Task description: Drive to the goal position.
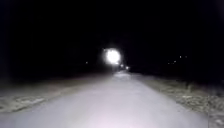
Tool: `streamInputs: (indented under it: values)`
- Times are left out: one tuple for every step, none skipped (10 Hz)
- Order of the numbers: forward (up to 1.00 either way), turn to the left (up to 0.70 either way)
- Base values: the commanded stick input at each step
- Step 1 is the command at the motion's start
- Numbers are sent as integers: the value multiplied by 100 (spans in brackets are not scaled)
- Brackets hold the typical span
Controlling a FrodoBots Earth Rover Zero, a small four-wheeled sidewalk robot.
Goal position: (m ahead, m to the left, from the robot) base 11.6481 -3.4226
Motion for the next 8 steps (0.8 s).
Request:
streamInputs:
  values:
    - [100, -19]
    - [100, 0]
    - [100, 0]
    - [100, 0]
    - [100, 0]
    - [100, 0]
    - [100, 0]
    - [100, 0]
